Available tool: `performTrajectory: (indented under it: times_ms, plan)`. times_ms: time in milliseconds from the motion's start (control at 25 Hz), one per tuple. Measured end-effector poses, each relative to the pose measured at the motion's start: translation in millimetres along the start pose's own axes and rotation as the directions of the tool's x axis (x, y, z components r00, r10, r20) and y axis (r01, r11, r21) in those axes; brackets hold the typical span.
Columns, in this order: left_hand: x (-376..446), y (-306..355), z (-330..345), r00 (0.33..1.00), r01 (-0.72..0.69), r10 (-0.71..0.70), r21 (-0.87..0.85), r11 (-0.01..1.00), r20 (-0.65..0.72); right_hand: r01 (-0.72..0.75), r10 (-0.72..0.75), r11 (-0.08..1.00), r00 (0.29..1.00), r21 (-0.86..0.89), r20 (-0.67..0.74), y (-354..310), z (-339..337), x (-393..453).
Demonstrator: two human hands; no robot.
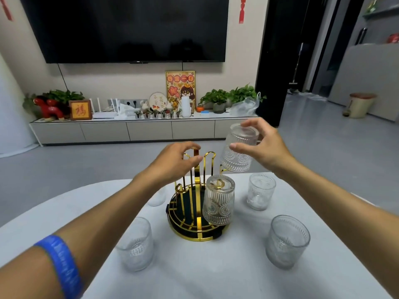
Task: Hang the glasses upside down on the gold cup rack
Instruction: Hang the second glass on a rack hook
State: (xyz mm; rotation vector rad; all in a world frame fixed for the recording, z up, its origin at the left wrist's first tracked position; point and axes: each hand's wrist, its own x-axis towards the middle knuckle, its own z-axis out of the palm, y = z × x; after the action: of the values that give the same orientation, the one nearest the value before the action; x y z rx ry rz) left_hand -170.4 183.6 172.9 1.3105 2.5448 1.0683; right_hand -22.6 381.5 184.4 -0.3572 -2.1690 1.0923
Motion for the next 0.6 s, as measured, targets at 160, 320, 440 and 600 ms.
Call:
performTrajectory:
  times_ms: [160,320,440,600]
  plan:
    - [2.6,-5.7,4.9,0.999,-0.029,0.029,0.018,0.999,-0.032,-0.009,0.015,0.999,0.988,-0.038,0.154,20.0,13.1,2.0]
    - [0.2,-7.2,3.7,0.998,-0.048,0.049,0.026,0.999,-0.039,-0.054,0.05,0.999,0.958,0.006,0.282,32.6,17.5,1.6]
    - [0.5,-9.1,5.1,0.998,-0.05,0.051,0.037,0.998,-0.044,-0.095,0.08,0.995,0.935,0.026,0.346,41.0,19.3,-2.0]
    - [1.9,-12.0,5.8,0.997,-0.06,0.061,0.024,0.998,-0.037,-0.083,0.074,0.997,0.906,0.003,0.417,43.6,20.5,-2.8]
